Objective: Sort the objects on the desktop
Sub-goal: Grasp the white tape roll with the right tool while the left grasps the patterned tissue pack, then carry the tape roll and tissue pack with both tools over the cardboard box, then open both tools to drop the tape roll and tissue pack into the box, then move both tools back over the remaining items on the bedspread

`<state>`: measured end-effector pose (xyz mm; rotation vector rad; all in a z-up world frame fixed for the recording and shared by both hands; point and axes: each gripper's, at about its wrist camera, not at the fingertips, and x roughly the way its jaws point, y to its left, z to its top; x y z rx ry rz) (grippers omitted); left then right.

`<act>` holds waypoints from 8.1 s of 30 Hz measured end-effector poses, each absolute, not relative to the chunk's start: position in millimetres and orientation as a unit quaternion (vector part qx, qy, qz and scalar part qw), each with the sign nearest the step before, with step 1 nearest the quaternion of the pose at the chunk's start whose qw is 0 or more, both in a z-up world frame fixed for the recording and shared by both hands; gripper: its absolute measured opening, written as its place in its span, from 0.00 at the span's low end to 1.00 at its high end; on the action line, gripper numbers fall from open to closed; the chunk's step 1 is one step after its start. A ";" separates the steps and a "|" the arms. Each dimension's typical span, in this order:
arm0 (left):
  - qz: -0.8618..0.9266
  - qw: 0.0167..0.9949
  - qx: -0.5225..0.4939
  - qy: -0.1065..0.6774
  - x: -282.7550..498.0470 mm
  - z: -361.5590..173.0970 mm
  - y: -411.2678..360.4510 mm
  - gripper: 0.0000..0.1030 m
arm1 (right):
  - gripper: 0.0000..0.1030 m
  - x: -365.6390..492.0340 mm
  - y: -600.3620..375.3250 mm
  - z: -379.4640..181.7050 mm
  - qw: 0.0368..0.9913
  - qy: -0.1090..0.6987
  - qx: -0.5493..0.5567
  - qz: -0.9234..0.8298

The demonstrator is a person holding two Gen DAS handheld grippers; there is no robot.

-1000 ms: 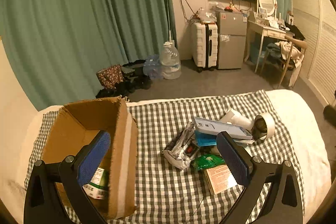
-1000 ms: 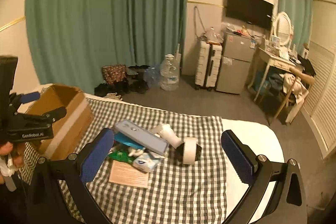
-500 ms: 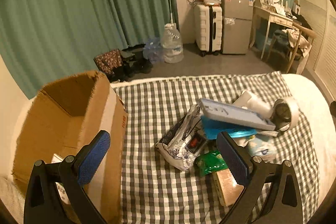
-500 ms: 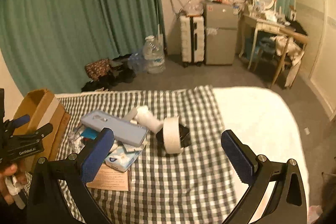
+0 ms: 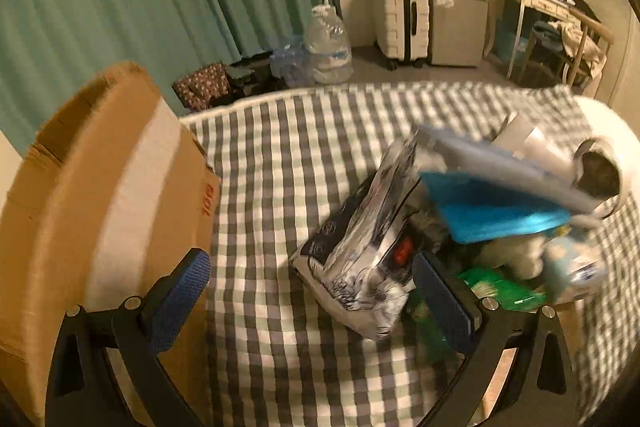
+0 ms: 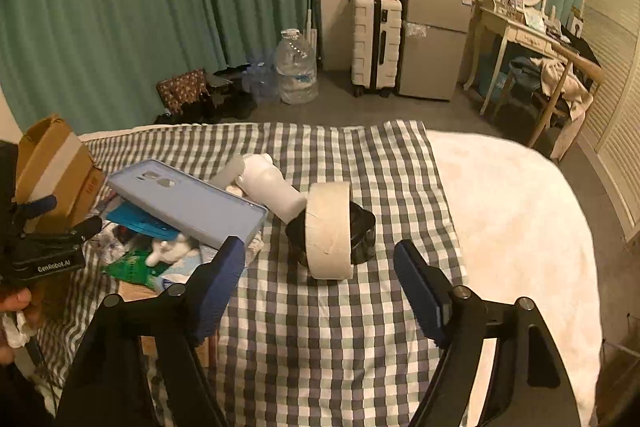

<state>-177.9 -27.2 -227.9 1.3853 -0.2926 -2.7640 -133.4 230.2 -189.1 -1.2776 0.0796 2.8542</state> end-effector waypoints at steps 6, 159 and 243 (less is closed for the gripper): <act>-0.883 0.005 0.461 -0.084 -182.7 -245.8 -29.8 1.00 | 0.61 -140.0 233.9 -212.0 0.018 0.037 -0.421 0.906; -0.906 0.119 0.406 0.002 -128.3 -117.5 -298.9 0.18 | 0.28 -161.0 -135.1 -108.0 -0.249 -0.044 -0.319 0.914; -0.899 -0.021 0.431 -0.079 -126.3 -155.7 -17.2 1.00 | 1.00 -90.8 209.4 -145.4 -0.039 0.066 -0.366 0.928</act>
